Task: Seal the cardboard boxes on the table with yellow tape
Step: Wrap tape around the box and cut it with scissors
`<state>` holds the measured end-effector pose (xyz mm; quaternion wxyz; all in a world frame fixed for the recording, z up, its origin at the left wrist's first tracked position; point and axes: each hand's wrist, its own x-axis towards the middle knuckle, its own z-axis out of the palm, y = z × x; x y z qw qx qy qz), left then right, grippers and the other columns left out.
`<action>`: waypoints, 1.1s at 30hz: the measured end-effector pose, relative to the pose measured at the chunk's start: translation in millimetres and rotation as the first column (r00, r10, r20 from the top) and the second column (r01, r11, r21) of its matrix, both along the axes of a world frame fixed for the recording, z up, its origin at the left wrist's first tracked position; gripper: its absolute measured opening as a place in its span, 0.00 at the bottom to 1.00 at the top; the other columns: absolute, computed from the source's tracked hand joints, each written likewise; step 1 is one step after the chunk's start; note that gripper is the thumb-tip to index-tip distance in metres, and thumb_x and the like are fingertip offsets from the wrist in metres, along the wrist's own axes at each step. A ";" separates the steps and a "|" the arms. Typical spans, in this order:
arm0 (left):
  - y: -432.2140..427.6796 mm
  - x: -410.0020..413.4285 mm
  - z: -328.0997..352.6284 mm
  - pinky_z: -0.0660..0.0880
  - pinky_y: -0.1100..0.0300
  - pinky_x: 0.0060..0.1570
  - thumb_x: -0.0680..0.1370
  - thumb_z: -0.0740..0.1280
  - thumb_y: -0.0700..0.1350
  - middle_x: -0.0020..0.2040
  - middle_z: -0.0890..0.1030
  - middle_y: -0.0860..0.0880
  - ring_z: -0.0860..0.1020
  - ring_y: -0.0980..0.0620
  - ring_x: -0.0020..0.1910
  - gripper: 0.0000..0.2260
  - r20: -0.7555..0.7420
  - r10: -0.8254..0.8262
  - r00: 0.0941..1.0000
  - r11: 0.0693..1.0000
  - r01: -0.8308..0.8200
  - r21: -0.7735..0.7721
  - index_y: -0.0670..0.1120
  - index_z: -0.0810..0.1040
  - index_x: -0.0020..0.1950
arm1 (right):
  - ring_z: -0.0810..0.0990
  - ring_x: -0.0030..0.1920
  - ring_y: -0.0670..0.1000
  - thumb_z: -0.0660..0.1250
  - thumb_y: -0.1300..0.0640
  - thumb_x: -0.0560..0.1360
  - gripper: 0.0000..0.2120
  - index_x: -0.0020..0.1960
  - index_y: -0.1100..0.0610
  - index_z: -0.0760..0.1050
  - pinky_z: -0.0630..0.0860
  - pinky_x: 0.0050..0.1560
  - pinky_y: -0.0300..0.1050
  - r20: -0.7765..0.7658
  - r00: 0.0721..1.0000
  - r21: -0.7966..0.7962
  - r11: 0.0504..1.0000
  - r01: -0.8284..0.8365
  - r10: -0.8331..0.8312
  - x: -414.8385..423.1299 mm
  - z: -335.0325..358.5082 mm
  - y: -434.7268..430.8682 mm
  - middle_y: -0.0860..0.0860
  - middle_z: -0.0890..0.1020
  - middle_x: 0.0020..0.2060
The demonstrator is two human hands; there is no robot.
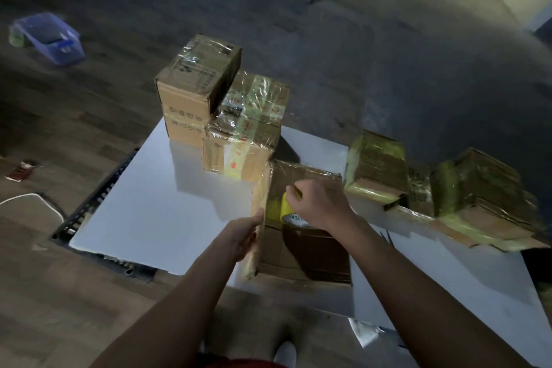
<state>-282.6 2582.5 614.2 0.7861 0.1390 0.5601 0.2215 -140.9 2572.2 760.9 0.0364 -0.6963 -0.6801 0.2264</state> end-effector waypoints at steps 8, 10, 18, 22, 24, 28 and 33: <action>-7.7 22.8 41.3 0.73 0.59 0.36 0.76 0.68 0.54 0.44 0.76 0.48 0.76 0.52 0.41 0.14 -0.486 0.124 0.865 0.788 0.212 0.578 0.46 0.71 0.51 | 0.60 0.29 0.44 0.58 0.57 0.82 0.20 0.32 0.56 0.60 0.64 0.31 0.26 -0.072 0.997 0.054 0.998 0.016 -0.012 0.9 -0.1 -2.5 0.51 0.63 0.29; -11.0 25.3 41.1 0.71 0.59 0.35 0.76 0.69 0.53 0.45 0.75 0.49 0.74 0.54 0.40 0.14 -0.583 0.116 0.804 0.735 0.325 0.595 0.47 0.69 0.52 | 0.68 0.32 0.45 0.61 0.53 0.80 0.14 0.38 0.58 0.68 0.64 0.33 0.30 -0.100 0.995 0.124 0.992 0.011 0.002 9.5 -10.6 -1.1 0.51 0.71 0.32; -16.7 30.7 45.9 0.68 0.56 0.39 0.78 0.64 0.54 0.48 0.74 0.50 0.73 0.50 0.41 0.12 -0.766 0.180 0.617 0.674 0.490 0.553 0.48 0.66 0.51 | 0.69 0.31 0.40 0.59 0.32 0.70 0.23 0.38 0.53 0.72 0.65 0.33 0.34 -0.446 0.891 0.099 0.985 0.141 -0.082 54.1 -44.9 -16.3 0.47 0.70 0.31; -16.8 31.3 43.7 0.67 0.55 0.40 0.79 0.64 0.54 0.50 0.74 0.50 0.73 0.49 0.42 0.13 -0.810 0.206 0.550 0.678 0.516 0.523 0.47 0.68 0.54 | 0.62 0.26 0.45 0.65 0.47 0.77 0.21 0.29 0.53 0.63 0.59 0.30 0.41 -0.313 0.950 0.170 0.985 0.037 0.018 66.6 -28.5 -7.6 0.48 0.64 0.24; -16.6 33.1 44.1 0.68 0.55 0.40 0.79 0.65 0.54 0.51 0.75 0.50 0.73 0.49 0.42 0.13 -0.820 0.225 0.525 0.678 0.520 0.519 0.46 0.69 0.55 | 0.61 0.25 0.46 0.65 0.49 0.77 0.23 0.28 0.54 0.61 0.57 0.28 0.42 -0.200 0.979 0.190 0.982 -0.003 0.042 83.7 -22.5 -7.5 0.49 0.62 0.23; -18.8 38.9 47.4 0.73 0.51 0.39 0.74 0.69 0.45 0.50 0.77 0.44 0.76 0.44 0.45 0.11 -0.841 0.419 0.343 0.389 0.769 0.508 0.42 0.75 0.54 | 0.62 0.25 0.48 0.63 0.47 0.78 0.24 0.29 0.61 0.67 0.57 0.28 0.43 -0.146 0.988 0.172 0.985 -0.031 0.057 93.3 -24.5 -9.6 0.51 0.65 0.23; -43.4 41.5 42.2 0.78 0.49 0.50 0.72 0.58 0.49 0.58 0.81 0.43 0.80 0.43 0.56 0.20 -0.867 0.453 0.208 -0.035 0.976 0.216 0.42 0.80 0.57 | 0.62 0.25 0.48 0.63 0.50 0.78 0.24 0.28 0.58 0.62 0.57 0.28 0.45 -0.148 0.987 0.243 0.970 -0.023 0.060 92.8 -29.3 -8.2 0.51 0.64 0.23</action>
